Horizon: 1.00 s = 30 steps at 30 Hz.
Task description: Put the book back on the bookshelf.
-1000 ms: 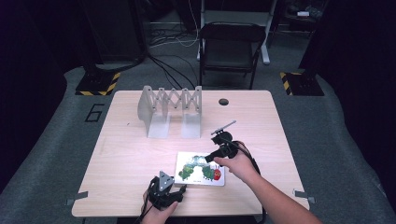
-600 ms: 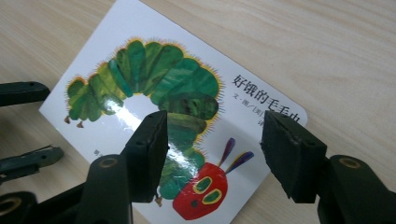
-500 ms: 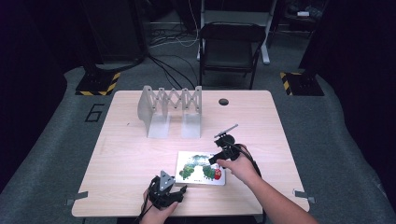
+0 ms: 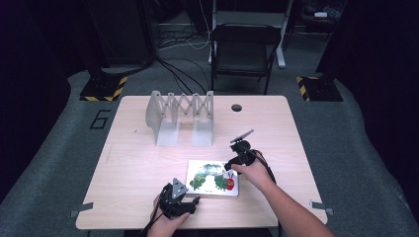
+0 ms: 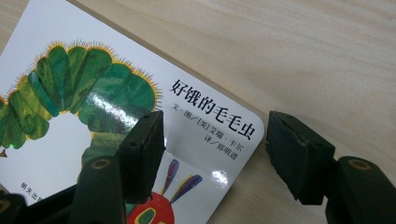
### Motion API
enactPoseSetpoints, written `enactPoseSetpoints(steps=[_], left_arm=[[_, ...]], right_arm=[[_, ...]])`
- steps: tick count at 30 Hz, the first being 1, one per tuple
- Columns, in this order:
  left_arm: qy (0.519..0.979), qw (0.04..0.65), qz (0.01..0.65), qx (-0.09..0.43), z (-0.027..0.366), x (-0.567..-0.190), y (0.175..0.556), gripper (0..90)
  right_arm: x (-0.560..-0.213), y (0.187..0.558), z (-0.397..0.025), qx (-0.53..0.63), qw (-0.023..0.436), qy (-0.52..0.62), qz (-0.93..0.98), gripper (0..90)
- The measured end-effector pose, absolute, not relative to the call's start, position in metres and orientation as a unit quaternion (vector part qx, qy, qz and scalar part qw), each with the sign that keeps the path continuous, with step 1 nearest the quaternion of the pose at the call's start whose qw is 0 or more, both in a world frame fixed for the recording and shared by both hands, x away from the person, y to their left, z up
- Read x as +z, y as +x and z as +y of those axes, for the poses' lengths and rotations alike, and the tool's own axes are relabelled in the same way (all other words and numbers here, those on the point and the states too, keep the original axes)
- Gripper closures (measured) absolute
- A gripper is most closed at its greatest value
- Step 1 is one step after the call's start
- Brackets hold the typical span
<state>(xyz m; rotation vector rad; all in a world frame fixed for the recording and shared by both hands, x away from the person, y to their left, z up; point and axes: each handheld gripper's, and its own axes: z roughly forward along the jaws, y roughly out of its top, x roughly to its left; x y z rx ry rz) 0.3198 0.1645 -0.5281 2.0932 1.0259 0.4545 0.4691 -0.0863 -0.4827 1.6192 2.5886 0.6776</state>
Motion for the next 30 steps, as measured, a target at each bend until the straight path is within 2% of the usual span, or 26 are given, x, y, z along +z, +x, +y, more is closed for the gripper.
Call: enactPoseSetpoints(steps=[7,16,30], left_arm=[[0.829,0.359,0.389,0.179,0.1596,-0.528,0.3249,19.8],[0.825,0.368,0.391,0.179,0.1584,-0.5295,0.3234,19.8],[0.824,0.366,0.394,0.181,0.1569,-0.5295,0.3179,19.9]], right_arm=[[-0.4907,0.4753,-0.0864,0.213,-0.013,0.51,0.833,33.9],[-0.4907,0.4749,-0.0838,0.212,-0.009,0.511,0.833,31.7],[-0.4898,0.473,-0.0832,0.21,-0.009,0.529,0.822,35.0]])
